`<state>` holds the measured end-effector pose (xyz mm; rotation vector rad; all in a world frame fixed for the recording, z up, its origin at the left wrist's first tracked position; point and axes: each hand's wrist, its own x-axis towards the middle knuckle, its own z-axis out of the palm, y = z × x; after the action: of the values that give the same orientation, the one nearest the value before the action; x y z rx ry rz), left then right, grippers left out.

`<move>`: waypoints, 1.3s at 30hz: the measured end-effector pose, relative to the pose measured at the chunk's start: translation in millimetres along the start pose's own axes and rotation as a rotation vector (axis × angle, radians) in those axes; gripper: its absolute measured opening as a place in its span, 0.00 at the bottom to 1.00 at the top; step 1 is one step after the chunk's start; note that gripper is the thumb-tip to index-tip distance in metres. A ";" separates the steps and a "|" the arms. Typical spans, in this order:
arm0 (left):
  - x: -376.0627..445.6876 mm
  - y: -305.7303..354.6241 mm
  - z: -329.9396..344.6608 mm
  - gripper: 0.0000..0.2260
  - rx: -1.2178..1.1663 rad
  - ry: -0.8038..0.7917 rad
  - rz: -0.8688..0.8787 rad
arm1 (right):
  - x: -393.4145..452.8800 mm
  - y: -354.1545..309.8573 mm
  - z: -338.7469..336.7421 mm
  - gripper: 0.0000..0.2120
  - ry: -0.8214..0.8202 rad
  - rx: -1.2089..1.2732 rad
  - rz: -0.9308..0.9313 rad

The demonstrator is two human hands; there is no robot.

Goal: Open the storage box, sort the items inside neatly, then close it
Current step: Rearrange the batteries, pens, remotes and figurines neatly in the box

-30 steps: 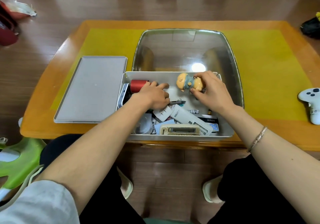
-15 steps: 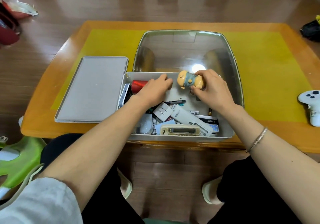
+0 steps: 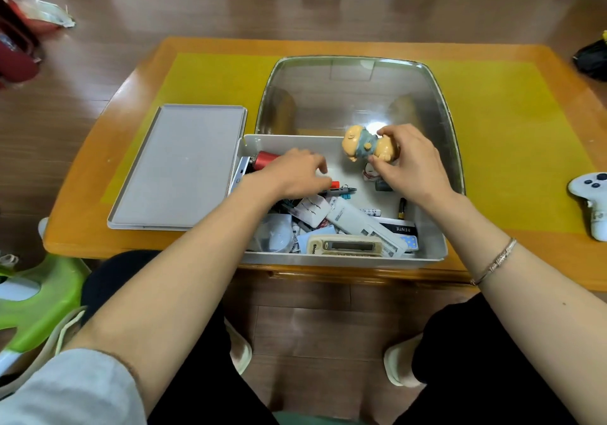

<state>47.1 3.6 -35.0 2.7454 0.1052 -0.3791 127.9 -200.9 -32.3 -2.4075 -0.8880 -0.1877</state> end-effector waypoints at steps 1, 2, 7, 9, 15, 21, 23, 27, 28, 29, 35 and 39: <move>5.7 2.8 5.2 0.23 0.013 -0.048 -0.007 | -0.7 -0.1 0.1 0.18 0.003 0.001 0.000; 9.8 4.9 10.6 0.28 -0.005 -0.128 -0.033 | -1.5 -0.2 0.4 0.18 0.005 0.002 -0.001; 21.0 2.4 21.5 0.32 0.070 -0.196 -0.083 | -3.7 1.1 1.9 0.18 -0.007 0.007 0.001; 22.8 -0.2 21.2 0.31 0.050 -0.203 -0.066 | -3.3 2.0 2.3 0.18 -0.009 0.009 0.010; 12.5 -5.7 24.8 0.24 0.052 -0.218 0.041 | 1.8 0.0 -0.6 0.19 -0.014 0.020 0.029; -1.1 -6.5 27.0 0.18 0.038 -0.168 0.153 | 9.5 -9.3 4.6 0.22 -0.157 -0.102 0.027; -4.5 -6.2 27.3 0.25 0.064 -0.167 0.159 | 11.5 -13.9 10.4 0.22 -0.192 -0.176 0.020; -9.9 -3.6 28.9 0.30 0.132 -0.139 0.146 | 15.0 -19.0 24.6 0.22 -0.250 -0.263 0.021; -10.6 -3.3 29.2 0.31 0.151 -0.145 0.143 | 15.9 -19.4 28.6 0.22 -0.256 -0.268 0.023; -11.8 -3.4 29.7 0.32 0.171 -0.159 0.140 | 16.5 -19.9 32.3 0.22 -0.261 -0.267 0.026; -13.3 -7.8 33.1 0.35 0.185 -0.180 0.084 | 17.9 -21.1 51.5 0.23 -0.330 -0.271 0.015; -14.8 -6.5 31.7 0.34 0.155 -0.179 0.077 | 17.6 -19.8 54.8 0.22 -0.346 -0.259 0.016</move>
<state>24.3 -2.3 -61.7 2.8402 -0.0788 -0.6332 125.7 -148.6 -63.4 -2.7396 -1.0501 0.1336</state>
